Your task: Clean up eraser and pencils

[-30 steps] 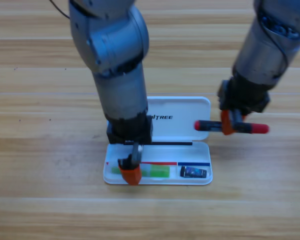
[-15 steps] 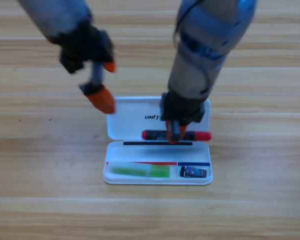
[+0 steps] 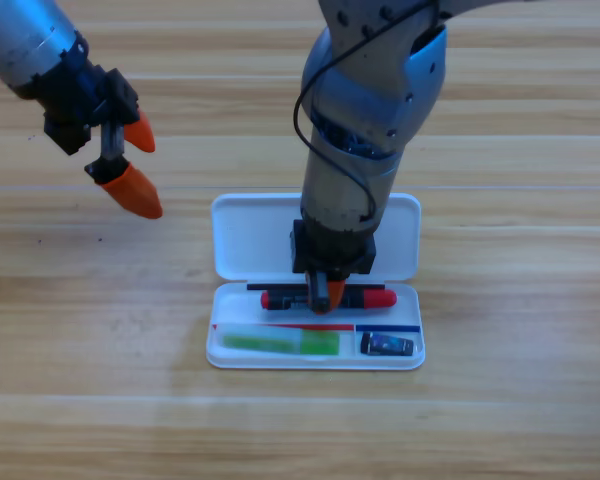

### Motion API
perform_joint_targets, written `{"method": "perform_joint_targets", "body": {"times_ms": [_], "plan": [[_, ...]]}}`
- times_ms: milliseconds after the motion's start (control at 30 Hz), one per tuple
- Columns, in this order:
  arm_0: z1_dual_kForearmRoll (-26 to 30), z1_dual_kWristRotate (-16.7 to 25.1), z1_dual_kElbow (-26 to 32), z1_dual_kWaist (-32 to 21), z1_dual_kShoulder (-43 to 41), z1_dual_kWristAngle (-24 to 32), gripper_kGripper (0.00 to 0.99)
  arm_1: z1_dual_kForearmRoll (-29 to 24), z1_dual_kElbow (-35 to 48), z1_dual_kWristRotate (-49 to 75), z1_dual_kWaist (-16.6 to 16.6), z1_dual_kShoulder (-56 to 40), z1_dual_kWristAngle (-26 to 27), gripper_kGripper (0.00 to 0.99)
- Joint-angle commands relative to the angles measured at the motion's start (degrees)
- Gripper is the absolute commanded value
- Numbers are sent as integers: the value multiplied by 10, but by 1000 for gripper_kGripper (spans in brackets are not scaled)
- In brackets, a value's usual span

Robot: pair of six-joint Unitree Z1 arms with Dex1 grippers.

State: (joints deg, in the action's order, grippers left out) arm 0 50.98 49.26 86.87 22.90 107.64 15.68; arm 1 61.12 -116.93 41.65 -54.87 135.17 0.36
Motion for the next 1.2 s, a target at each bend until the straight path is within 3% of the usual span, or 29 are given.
{"method": "perform_joint_targets", "body": {"times_ms": [33, 67, 100, 133, 333, 533, 633, 800, 967, 1200], "plan": [[-22, 4, -18, -20, 28, 22, 989, 8, -6, -11, -10, 33, 0, 565], [-24, 3, -18, -21, 27, 24, 989, 8, -6, -17, -10, 31, -4, 749], [-25, 2, -15, -22, 27, 29, 989, 8, -6, -22, -10, 26, -7, 836], [-27, 2, -14, -24, 27, 32, 989, 8, -5, -24, -10, 20, -9, 861], [-43, 2, -5, -43, 28, 72, 989, 8, 27, -53, -10, -70, 12, 902], [-54, -5, 42, -66, 57, 124, 954, 4, 107, -81, -10, -213, 105, 902], [-54, -12, 83, -82, 86, 163, 887, -38, 174, -103, -8, -287, 139, 902], [-51, -3, 146, -112, 158, 245, 664, -137, 296, -133, -1, -391, 170, 917], [-52, 15, 177, -117, 229, 296, 14, -162, 342, -140, 0, -428, 184, 931], [-97, 16, 138, -110, 280, 306, 0, -178, 377, -145, 11, -511, 213, 931]]}}
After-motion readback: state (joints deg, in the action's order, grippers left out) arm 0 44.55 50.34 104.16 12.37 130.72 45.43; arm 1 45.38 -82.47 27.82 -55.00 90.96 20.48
